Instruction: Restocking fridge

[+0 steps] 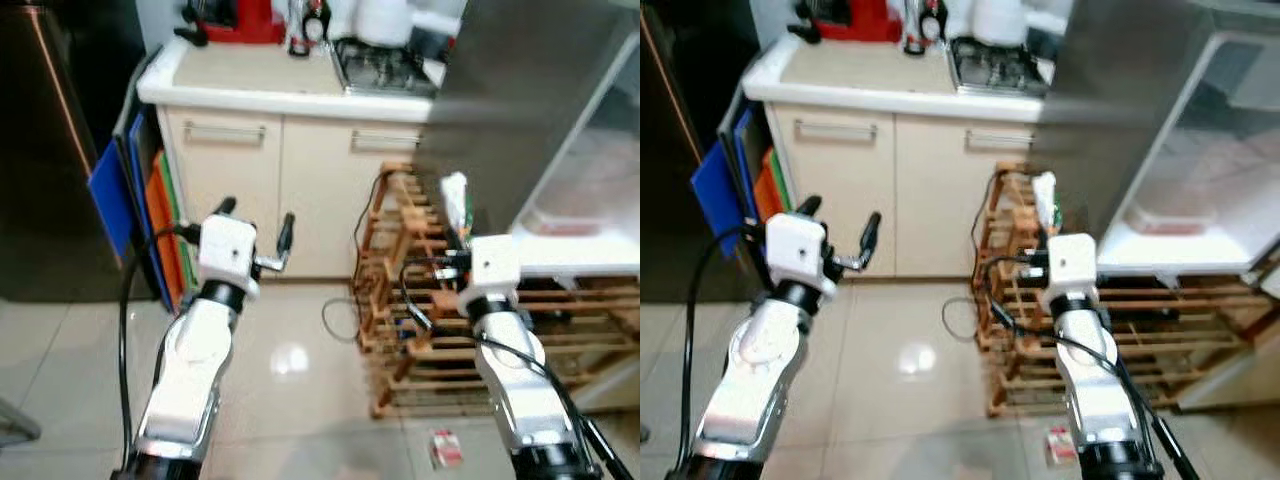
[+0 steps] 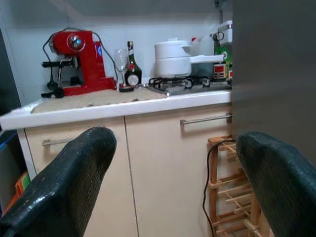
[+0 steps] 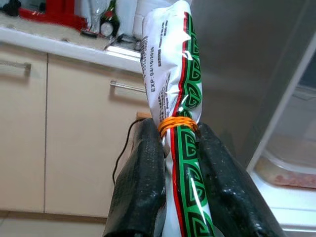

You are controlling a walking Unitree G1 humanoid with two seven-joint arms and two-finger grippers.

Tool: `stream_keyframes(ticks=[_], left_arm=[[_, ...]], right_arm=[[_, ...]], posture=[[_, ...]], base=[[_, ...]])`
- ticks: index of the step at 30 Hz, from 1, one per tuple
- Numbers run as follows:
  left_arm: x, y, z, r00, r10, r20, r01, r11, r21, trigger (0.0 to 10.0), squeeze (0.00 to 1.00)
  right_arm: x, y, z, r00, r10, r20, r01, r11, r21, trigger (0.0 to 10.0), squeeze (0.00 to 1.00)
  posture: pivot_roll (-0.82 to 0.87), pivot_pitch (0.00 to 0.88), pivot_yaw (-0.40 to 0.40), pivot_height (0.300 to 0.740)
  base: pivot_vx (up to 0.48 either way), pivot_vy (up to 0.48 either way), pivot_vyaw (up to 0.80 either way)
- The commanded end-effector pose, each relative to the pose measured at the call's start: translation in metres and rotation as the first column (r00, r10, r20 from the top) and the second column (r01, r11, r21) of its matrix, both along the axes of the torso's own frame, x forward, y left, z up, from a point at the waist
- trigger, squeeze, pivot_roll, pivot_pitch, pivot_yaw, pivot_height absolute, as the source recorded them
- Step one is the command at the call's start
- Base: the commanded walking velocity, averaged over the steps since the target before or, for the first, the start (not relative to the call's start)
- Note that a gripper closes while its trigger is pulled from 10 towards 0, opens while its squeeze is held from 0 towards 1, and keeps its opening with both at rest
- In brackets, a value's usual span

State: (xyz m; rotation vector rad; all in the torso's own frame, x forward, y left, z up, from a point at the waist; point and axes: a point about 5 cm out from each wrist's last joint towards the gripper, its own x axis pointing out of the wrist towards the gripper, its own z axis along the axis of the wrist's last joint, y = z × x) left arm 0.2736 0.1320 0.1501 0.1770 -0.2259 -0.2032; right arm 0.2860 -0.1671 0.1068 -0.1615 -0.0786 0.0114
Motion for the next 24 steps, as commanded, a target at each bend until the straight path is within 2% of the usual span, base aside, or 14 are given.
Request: stream_keyframes(ticks=[1, 11, 22, 24], left_arm=[[0.0004, 0.0020, 0.0006, 1.000, 0.006, 0.001, -0.006, 1.000, 0.004, 10.0, 0.00], [0.0004, 0.0002, 0.0016, 1.000, -0.003, 0.010, 0.003, 1.000, 0.011, 10.0, 0.00], [0.0027, 0.0017, -0.0008, 1.000, 0.016, -0.006, -0.016, 1.000, 0.016, 10.0, 0.00], [0.0026, 0.0017, -0.0014, 1.000, 0.015, -0.011, -0.015, 1.000, 0.006, 10.0, 0.00]], right_arm=[[0.0022, 0.0025, 0.0054, 1.000, 0.014, 0.022, -0.014, 1.000, -0.002, 0.0, 0.40], [0.0015, 0.0016, 0.0029, 1.000, 0.006, 0.017, -0.006, 1.000, -0.004, 0.0, 0.40], [0.0012, 0.0014, 0.0025, 1.000, 0.006, 0.016, -0.006, 1.000, -0.006, 0.0, 0.39], [0.0009, 0.0006, 0.0042, 0.999, -0.001, 0.033, 0.001, 1.000, 0.004, 0.0, 0.39]], posture=[[-0.02, 0.000, -0.070, 0.732], [-0.02, 0.000, -0.066, 0.732], [-0.02, 0.000, -0.064, 0.732], [-0.02, 0.000, -0.063, 0.732]], base=[[0.000, -0.458, 0.00], [0.000, -0.453, 0.00], [0.273, -0.390, 0.00], [0.469, 0.000, 0.00]])
